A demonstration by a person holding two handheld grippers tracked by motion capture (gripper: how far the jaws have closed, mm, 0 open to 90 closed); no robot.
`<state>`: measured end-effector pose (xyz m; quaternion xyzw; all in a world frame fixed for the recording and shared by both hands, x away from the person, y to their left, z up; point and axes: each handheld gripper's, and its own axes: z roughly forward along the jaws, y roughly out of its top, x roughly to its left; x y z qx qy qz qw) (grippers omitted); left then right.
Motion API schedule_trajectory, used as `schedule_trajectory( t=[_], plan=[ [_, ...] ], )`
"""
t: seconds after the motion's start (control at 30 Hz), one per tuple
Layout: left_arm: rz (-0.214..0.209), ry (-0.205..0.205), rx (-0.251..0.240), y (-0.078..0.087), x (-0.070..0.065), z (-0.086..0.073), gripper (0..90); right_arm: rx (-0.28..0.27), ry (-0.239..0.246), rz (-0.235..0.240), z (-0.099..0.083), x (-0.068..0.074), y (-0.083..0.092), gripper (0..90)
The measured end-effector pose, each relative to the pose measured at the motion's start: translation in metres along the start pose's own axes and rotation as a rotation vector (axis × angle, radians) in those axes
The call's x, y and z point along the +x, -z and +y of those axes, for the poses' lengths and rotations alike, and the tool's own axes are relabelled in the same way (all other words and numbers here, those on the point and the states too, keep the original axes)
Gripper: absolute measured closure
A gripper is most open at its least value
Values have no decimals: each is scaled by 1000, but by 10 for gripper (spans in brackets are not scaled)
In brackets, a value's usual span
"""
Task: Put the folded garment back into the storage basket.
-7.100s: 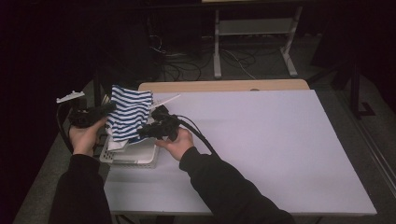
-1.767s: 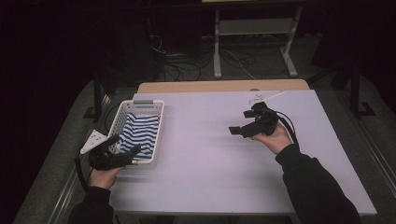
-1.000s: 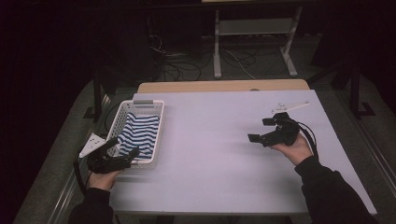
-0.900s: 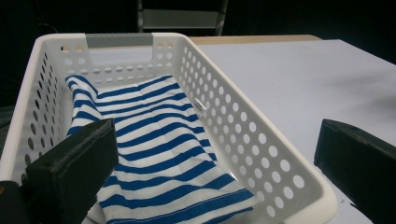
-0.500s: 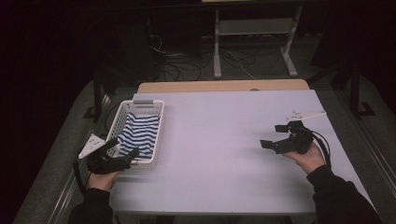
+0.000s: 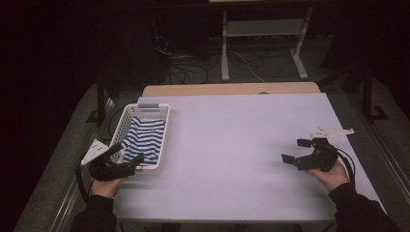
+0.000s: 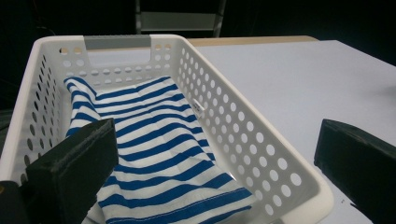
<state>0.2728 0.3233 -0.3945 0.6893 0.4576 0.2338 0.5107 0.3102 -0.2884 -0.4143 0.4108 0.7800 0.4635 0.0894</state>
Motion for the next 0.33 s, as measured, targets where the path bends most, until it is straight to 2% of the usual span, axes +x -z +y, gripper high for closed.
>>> schedule_trajectory(
  t=[0.33],
  plan=[
    [-2,5,-20,2,0,2,0,-22,-6,-30,-23,-5,13,0]
  ],
)
